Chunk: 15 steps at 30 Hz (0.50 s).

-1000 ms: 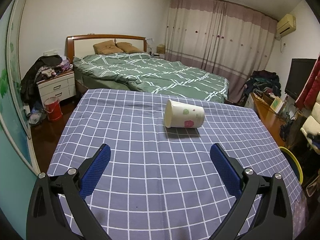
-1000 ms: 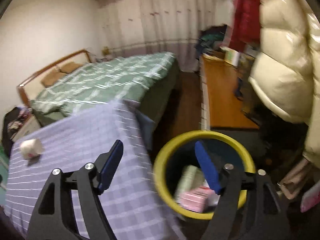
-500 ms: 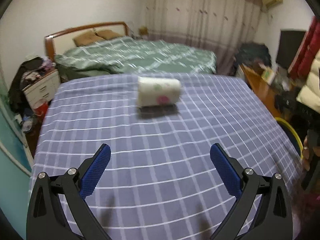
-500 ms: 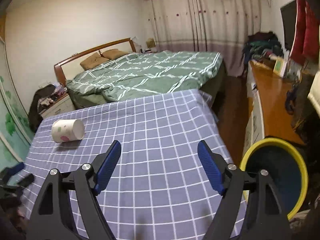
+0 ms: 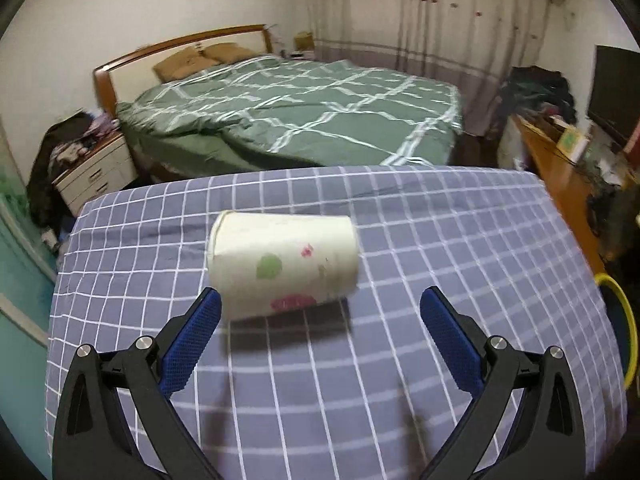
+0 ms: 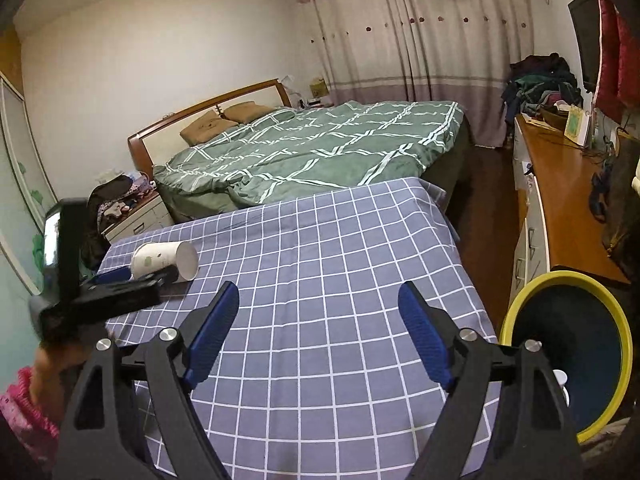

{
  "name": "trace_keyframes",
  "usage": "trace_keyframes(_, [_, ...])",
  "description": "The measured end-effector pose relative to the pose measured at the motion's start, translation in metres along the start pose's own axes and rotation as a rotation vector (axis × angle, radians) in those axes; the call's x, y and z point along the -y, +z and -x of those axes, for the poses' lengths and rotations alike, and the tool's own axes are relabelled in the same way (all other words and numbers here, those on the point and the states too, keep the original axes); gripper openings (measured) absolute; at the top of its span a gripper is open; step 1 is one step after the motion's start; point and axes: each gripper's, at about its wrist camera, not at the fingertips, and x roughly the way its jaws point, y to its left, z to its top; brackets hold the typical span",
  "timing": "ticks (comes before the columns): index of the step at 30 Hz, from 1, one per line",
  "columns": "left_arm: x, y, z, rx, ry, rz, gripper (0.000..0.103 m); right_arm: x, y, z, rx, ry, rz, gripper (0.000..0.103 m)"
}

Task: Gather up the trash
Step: 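Grasp the white leaf-print paper cup with the left tool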

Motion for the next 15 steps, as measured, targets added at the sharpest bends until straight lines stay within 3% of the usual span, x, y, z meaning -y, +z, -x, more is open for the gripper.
trace_keyframes(8, [-0.008, 0.014, -0.025, -0.006, 0.067, 0.025, 0.098, 0.002, -0.001, 0.003, 0.000, 0.005, 0.000, 0.078])
trace_keyframes(15, [-0.017, 0.022, -0.021, 0.032, 0.049, -0.031, 0.098, -0.002, -0.002, 0.001, -0.011, 0.006, 0.014, 0.078])
